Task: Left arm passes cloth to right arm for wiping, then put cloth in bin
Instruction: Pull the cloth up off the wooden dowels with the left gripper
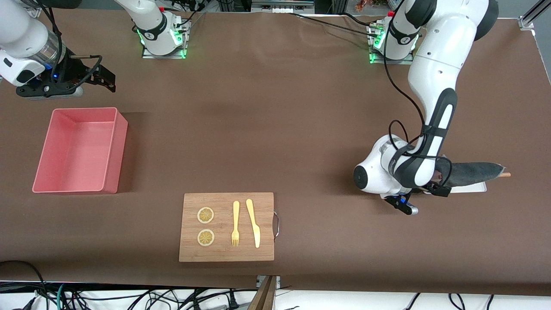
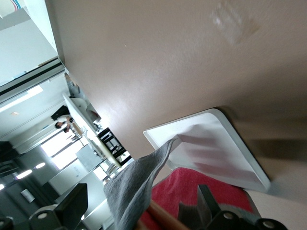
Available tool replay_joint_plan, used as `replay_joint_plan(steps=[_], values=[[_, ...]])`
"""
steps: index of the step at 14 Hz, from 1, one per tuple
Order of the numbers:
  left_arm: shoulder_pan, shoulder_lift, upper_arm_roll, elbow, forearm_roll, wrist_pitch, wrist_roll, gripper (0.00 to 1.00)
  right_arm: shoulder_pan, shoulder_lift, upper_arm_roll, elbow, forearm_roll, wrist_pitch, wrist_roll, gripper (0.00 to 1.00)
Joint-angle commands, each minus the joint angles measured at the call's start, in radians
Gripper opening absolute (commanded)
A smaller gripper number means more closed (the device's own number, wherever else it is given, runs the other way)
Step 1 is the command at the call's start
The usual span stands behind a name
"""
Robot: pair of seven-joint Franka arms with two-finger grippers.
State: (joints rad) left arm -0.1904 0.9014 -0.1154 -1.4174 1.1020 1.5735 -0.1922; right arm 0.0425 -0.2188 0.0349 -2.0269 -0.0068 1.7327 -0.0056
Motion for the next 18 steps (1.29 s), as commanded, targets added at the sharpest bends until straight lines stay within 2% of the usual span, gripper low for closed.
replay_joint_plan(steps=[1, 4, 5, 6, 8, 10, 11, 12, 18], values=[[-0.014, 0.042, 0.020, 0.023, 0.047, -0.013, 0.029, 0.95, 0.000, -0.013, 0.000, -0.015, 0.001, 0.013, 0.004, 1.00], [-0.014, 0.071, 0.020, 0.023, 0.130, -0.013, 0.086, 0.66, 0.000, -0.014, 0.000, -0.015, 0.001, 0.013, 0.004, 1.00], [-0.014, 0.073, 0.020, 0.025, 0.131, -0.013, 0.114, 0.53, 0.000, -0.014, 0.000, -0.015, 0.002, 0.013, 0.004, 1.00], [-0.014, 0.070, 0.020, 0.026, 0.131, -0.013, 0.147, 0.44, 0.000, -0.014, 0.000, -0.015, 0.001, 0.013, 0.004, 1.00], [-0.017, 0.068, 0.020, 0.026, 0.131, -0.017, 0.158, 0.41, 0.000, -0.014, 0.000, -0.015, 0.001, 0.013, 0.004, 1.00], [-0.029, 0.070, 0.019, 0.025, 0.127, -0.018, 0.157, 0.30, 0.000, -0.014, 0.000, -0.015, 0.001, 0.013, 0.004, 1.00], [-0.029, 0.070, 0.019, 0.023, 0.127, -0.018, 0.152, 0.13, 0.000, -0.014, 0.002, -0.015, 0.001, 0.013, 0.004, 1.00], [-0.029, 0.070, 0.019, 0.022, 0.125, -0.020, 0.114, 0.00, 0.000, -0.014, 0.002, -0.015, 0.001, 0.013, 0.004, 1.00], [-0.037, 0.079, 0.019, 0.020, 0.124, -0.021, 0.066, 0.00, 0.000, -0.014, 0.002, -0.015, 0.001, 0.013, 0.004, 1.00]])
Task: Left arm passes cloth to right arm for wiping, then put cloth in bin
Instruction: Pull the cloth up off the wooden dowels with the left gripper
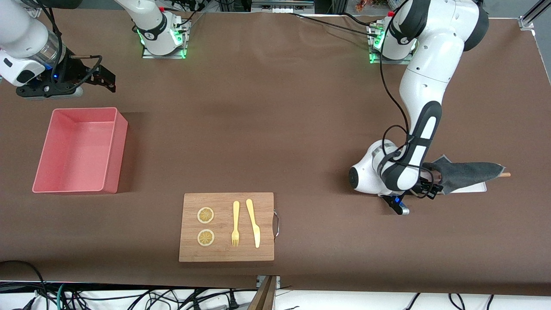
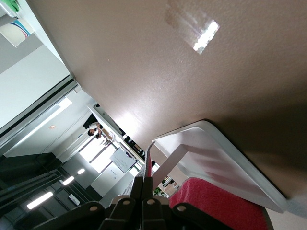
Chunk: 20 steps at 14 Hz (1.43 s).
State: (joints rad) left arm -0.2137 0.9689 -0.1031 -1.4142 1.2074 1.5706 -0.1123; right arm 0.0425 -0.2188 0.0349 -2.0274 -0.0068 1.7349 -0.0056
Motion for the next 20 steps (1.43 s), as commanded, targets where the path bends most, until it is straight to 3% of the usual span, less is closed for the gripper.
replay_joint_plan(steps=[1, 6, 9, 12, 16, 18, 20], values=[[-0.013, 0.008, 0.006, 0.020, 0.018, -0.020, -0.007, 0.00, 0.000, -0.013, 0.002, -0.014, 0.001, 0.011, 0.004, 1.00], [-0.004, -0.041, -0.001, 0.050, -0.051, -0.026, 0.020, 0.00, 0.000, -0.013, 0.003, -0.014, 0.001, 0.011, 0.004, 1.00], [0.002, -0.122, -0.007, 0.087, -0.074, -0.027, 0.116, 0.00, 0.000, -0.014, 0.008, -0.013, 0.001, 0.014, 0.004, 1.00], [0.008, -0.163, 0.022, 0.216, -0.345, -0.094, 0.322, 0.00, 0.002, -0.051, 0.037, -0.007, -0.001, -0.017, 0.004, 1.00], [-0.006, -0.326, 0.013, 0.216, -0.471, -0.288, 0.382, 0.00, 0.002, -0.122, 0.037, 0.015, 0.004, -0.101, -0.007, 1.00], [-0.009, -0.395, 0.009, 0.218, -0.596, -0.403, 0.382, 0.00, 0.002, -0.140, 0.040, 0.048, 0.037, -0.196, -0.017, 1.00], [-0.015, -0.455, -0.001, 0.221, -0.708, -0.458, 0.370, 0.00, 0.004, -0.131, 0.055, 0.108, 0.047, -0.221, -0.152, 1.00]])
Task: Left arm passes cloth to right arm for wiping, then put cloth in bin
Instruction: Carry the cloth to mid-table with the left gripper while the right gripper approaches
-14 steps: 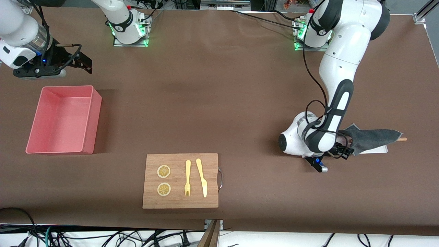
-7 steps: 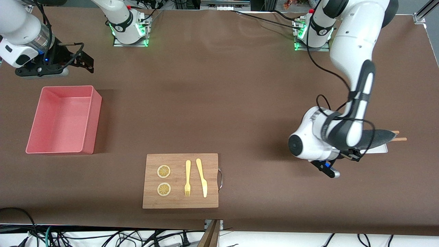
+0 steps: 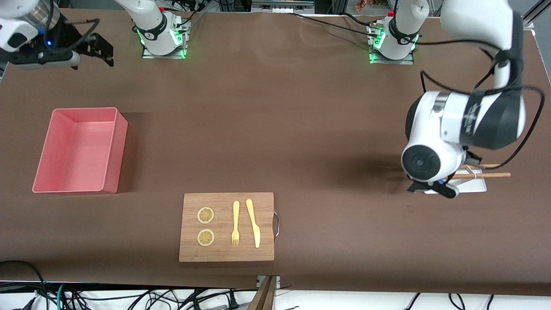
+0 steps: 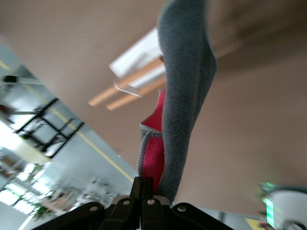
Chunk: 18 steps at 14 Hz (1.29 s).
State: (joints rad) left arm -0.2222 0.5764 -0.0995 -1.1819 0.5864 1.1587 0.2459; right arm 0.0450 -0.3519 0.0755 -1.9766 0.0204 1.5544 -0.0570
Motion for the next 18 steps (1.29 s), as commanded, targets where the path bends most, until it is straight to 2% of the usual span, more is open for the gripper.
replay_joint_plan(steps=[1, 4, 7, 10, 11, 14, 16, 18], values=[[-0.029, -0.088, -0.017, -0.010, -0.130, -0.059, -0.006, 0.00, -0.001, 0.016, 0.018, 0.071, 0.021, -0.042, -0.198, 1.00], [-0.141, -0.135, -0.020, 0.030, -0.229, -0.059, -0.205, 0.00, 0.010, 0.075, 0.021, 0.073, 0.059, -0.028, -0.349, 1.00], [-0.247, -0.130, -0.014, 0.119, -0.344, -0.036, -0.334, 0.00, 0.001, 0.154, 0.014, 0.087, 0.154, 0.003, -0.683, 1.00], [-0.270, -0.128, -0.014, 0.128, -0.543, 0.094, -0.428, 0.00, -0.048, 0.240, 0.007, 0.099, 0.268, 0.007, -0.979, 1.00], [-0.275, -0.128, -0.014, 0.125, -0.604, 0.146, -0.465, 0.00, -0.054, 0.275, -0.012, 0.104, 0.304, 0.012, -1.060, 1.00], [-0.318, -0.116, -0.014, 0.119, -0.716, 0.323, -0.542, 0.00, -0.077, 0.430, -0.071, 0.124, 0.471, 0.036, -1.376, 1.00], [-0.321, -0.093, -0.014, 0.119, -0.830, 0.404, -0.543, 0.00, -0.108, 0.523, -0.074, 0.124, 0.580, 0.039, -1.557, 1.00], [-0.350, -0.084, -0.014, 0.117, -0.850, 0.470, -0.557, 0.00, -0.119, 0.597, -0.072, 0.122, 0.651, 0.039, -1.676, 1.00]])
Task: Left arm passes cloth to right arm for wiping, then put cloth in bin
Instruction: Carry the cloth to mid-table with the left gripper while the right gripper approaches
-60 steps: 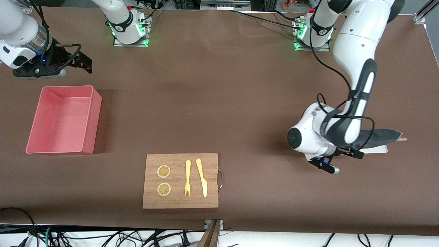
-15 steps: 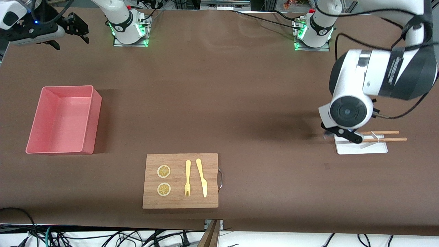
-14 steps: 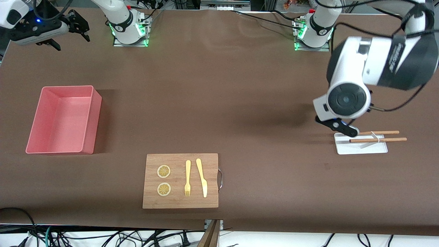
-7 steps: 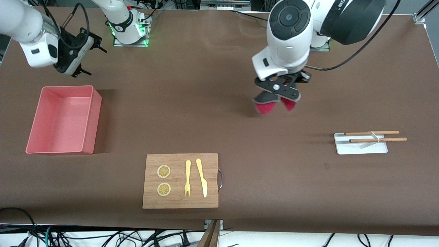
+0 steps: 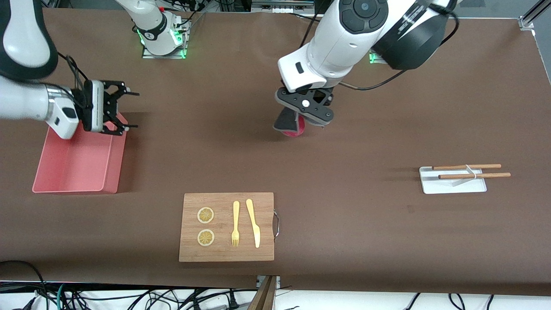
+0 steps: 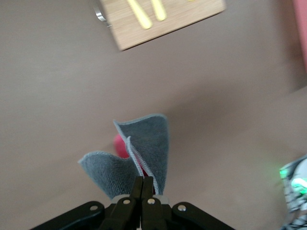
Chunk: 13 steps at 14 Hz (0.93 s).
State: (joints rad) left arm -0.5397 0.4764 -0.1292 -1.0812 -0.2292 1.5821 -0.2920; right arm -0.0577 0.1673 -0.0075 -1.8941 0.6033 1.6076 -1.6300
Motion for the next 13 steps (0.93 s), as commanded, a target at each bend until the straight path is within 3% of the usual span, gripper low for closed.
replay_joint_plan(steps=[1, 6, 13], values=[[-0.037, 0.016, 0.016, 0.017, -0.038, 0.070, -0.022, 0.00, -0.017, 0.116, 0.009, 0.036, 0.110, -0.012, -0.147, 1.00], [-0.034, 0.013, 0.017, 0.007, -0.078, 0.101, -0.027, 0.00, 0.007, 0.308, 0.030, 0.024, 0.386, 0.044, -0.303, 1.00], [-0.074, 0.004, 0.010, 0.024, -0.082, 0.102, -0.102, 0.00, 0.255, 0.348, 0.046, -0.025, 0.804, 0.238, -0.475, 1.00]])
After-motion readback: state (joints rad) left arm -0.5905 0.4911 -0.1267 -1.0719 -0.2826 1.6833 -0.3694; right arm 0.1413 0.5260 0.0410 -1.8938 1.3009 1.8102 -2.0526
